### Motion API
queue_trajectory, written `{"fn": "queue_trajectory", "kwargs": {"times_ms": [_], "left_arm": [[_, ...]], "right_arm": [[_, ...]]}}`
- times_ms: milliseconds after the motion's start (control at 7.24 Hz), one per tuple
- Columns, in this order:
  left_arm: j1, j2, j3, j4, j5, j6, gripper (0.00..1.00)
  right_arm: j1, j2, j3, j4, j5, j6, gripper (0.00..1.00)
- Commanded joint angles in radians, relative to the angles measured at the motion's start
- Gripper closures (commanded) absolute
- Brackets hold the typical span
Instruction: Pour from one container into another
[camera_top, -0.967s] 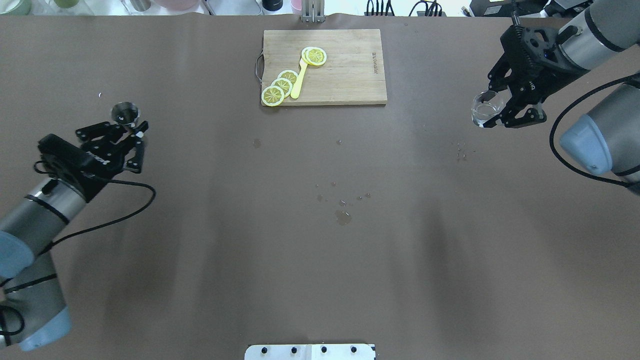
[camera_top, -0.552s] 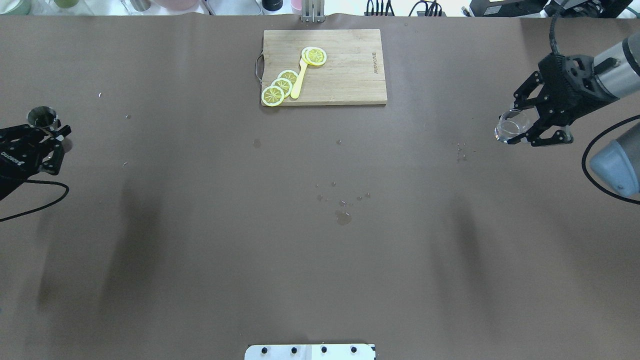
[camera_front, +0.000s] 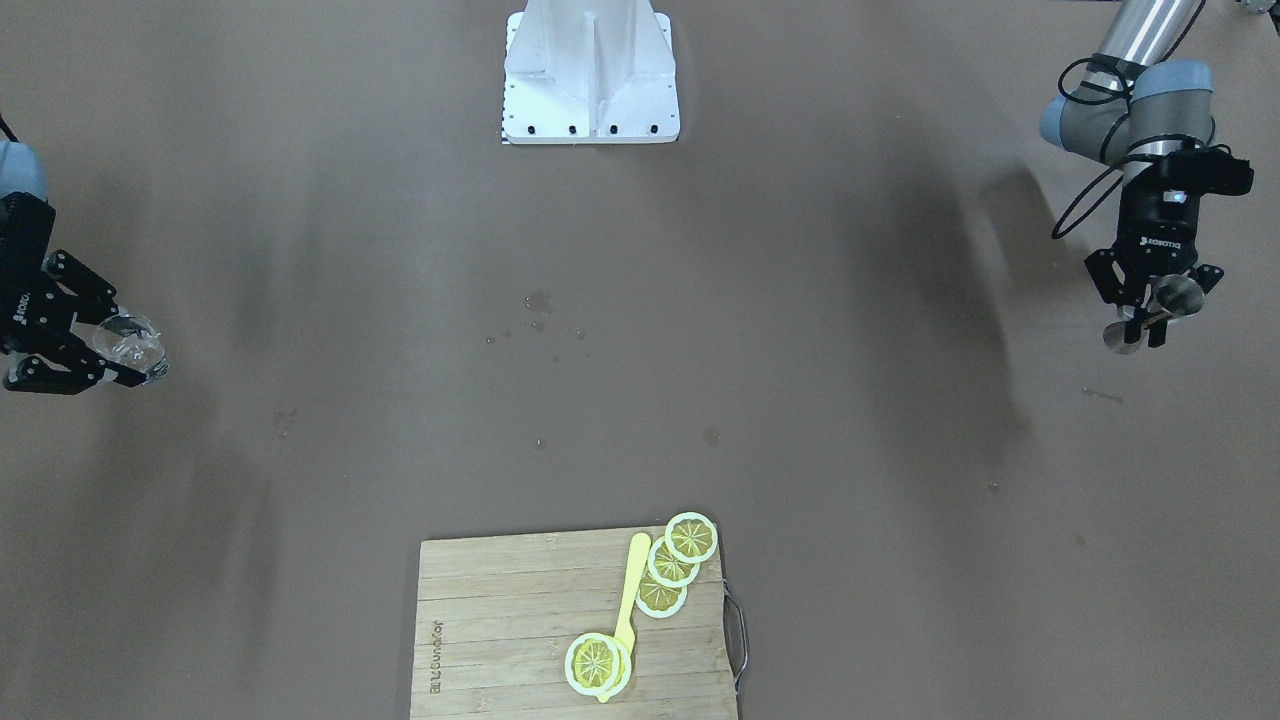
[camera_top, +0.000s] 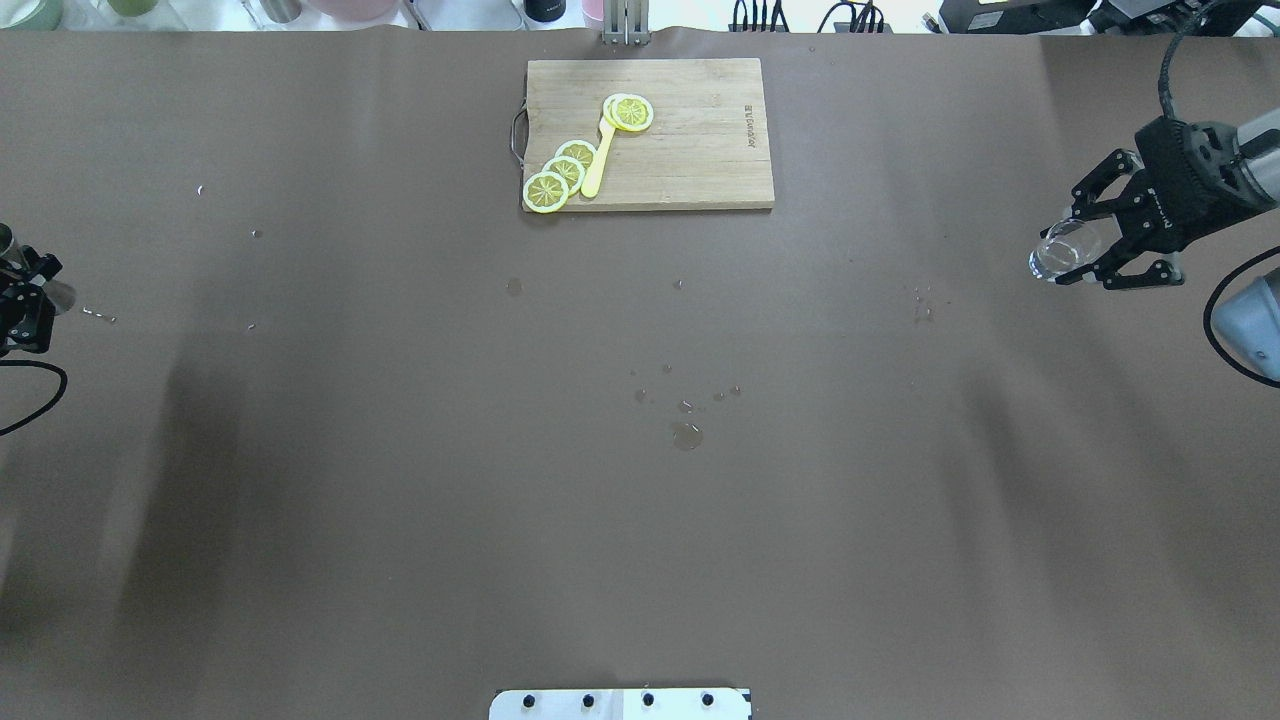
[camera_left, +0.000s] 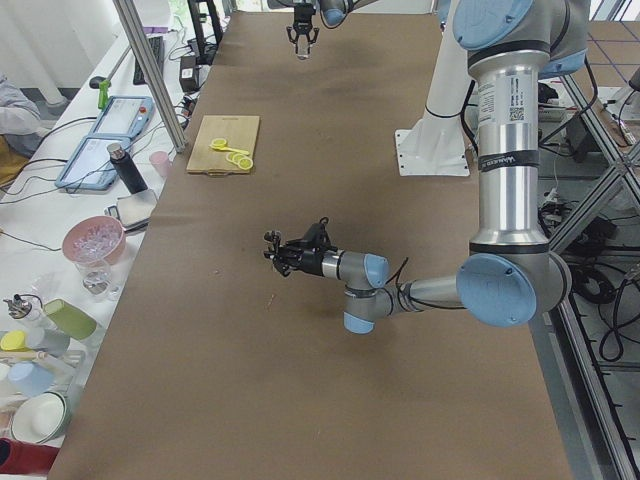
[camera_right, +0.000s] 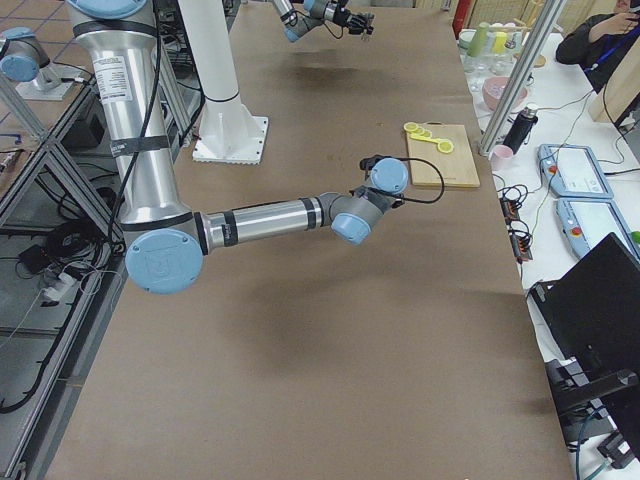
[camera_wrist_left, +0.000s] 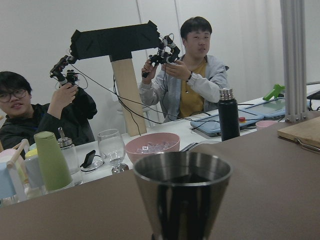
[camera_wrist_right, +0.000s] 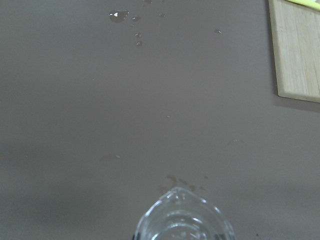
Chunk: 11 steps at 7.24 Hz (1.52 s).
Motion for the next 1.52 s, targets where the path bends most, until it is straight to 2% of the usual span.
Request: {"fn": "queue_trajectory", "kwargs": {"times_ms": [0,138,414,691,829,967,1381], "left_arm": [[0.160,0.030,0.004,0.009,0.232,-0.114,1.00],[0.208,0.058,0.007,0.038,0.303,-0.138,1.00],[0.240,0.102,0.013,0.142,0.362,-0.345,1.00],[0.239,0.101,-0.012,0.265,0.403,-0.466,1.00],[0.239,0.101,-0.024,0.331,0.414,-0.535,1.00],[0.236,0.093,-0.056,0.438,0.420,-0.556,1.00],[0.298,0.072,-0.072,0.572,0.551,-0.682,1.00]], "right_arm": [[0.057,0.044,-0.115,0.036,0.061,-0.003,1.00],[0.065,0.079,-0.197,0.106,0.061,-0.001,1.00],[0.067,0.092,-0.224,0.122,0.060,-0.001,1.00],[0.067,0.101,-0.287,0.203,0.054,-0.003,1.00],[0.067,0.101,-0.343,0.282,0.052,-0.003,1.00],[0.067,0.101,-0.371,0.312,0.052,-0.001,1.00],[0.067,0.101,-0.414,0.367,0.052,-0.003,1.00]]}}
